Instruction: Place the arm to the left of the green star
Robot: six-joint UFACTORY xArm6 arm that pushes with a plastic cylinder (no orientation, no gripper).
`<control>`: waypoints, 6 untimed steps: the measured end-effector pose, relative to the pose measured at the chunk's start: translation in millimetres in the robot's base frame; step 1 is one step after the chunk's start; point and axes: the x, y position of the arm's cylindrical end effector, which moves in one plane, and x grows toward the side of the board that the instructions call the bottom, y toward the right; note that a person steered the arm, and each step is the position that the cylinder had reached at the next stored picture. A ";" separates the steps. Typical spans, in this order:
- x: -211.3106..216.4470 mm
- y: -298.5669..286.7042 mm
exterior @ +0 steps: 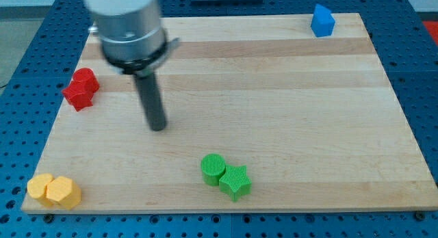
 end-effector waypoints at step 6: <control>128.5 104.2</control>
